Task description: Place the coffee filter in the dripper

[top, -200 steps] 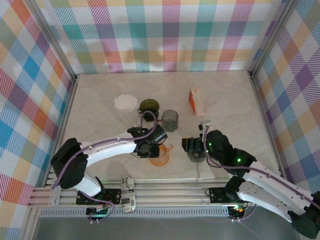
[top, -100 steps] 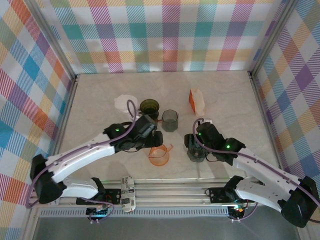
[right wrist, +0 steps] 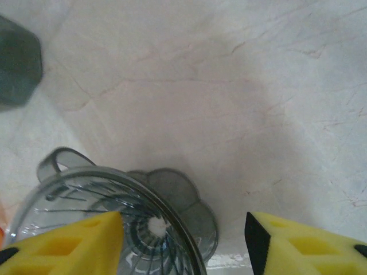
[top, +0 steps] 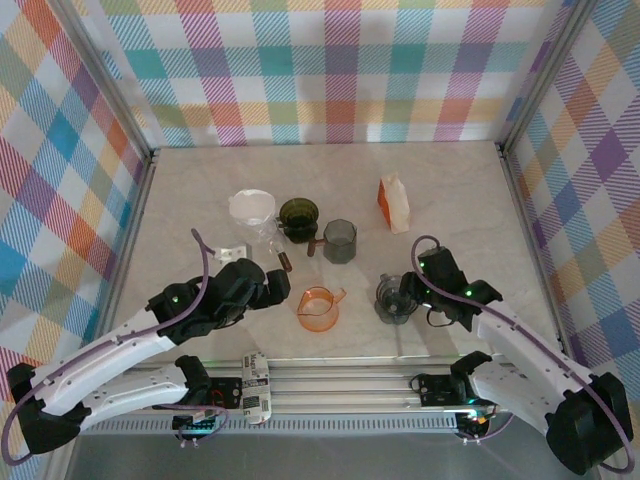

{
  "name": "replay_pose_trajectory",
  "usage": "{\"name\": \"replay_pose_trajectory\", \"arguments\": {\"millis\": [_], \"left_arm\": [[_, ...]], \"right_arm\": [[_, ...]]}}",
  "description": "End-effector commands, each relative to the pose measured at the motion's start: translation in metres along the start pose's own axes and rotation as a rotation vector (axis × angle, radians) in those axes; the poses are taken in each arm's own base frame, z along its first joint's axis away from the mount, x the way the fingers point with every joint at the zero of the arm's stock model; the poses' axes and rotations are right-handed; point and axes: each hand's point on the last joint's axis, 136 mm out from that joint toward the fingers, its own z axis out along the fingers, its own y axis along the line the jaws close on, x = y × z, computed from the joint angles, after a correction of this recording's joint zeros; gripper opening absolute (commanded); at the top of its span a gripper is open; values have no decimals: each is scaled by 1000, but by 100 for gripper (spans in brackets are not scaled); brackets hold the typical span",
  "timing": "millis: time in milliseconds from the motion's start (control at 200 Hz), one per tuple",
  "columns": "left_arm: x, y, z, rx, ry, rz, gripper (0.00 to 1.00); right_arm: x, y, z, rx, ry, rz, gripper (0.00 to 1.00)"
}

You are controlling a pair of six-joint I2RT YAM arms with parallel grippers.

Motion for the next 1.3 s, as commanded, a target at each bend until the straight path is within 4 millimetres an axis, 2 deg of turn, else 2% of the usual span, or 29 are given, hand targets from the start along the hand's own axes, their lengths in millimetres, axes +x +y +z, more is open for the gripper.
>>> {"name": "replay_pose_trajectory", "arguments": {"millis": [0, 265, 415, 540, 645, 785, 930, 1120, 1295], "left_arm": [[-1, 17, 0, -48, -44, -24, 100], [1, 33, -3, -68, -74, -46, 100], [1, 39, -8, -68, -85, -52, 100], [-1, 46, -14, -66, -110, -67, 100], [-2, 51, -18, -54, -128, -85, 100], [-1, 55, -20, -39, -143, -109, 100], [0, 59, -22, -45, -146, -118, 100], [0, 59, -22, -40, -145, -121, 100], [4, 58, -19, -33, -129, -123, 100]], "right_arm": [[10, 1, 7, -21, 53, 32, 45], [17, -2, 11, 1, 96, 15, 17], [5, 7, -6, -26, 76, -41, 1], [-7, 20, -28, -86, 46, -92, 0], [-14, 47, -47, -195, 59, -142, 0], [-18, 95, -72, -308, 80, -248, 0], [-6, 153, -89, -423, 145, -368, 0], [15, 210, -86, -498, 221, -477, 0], [22, 233, -73, -517, 242, -509, 0]]}}
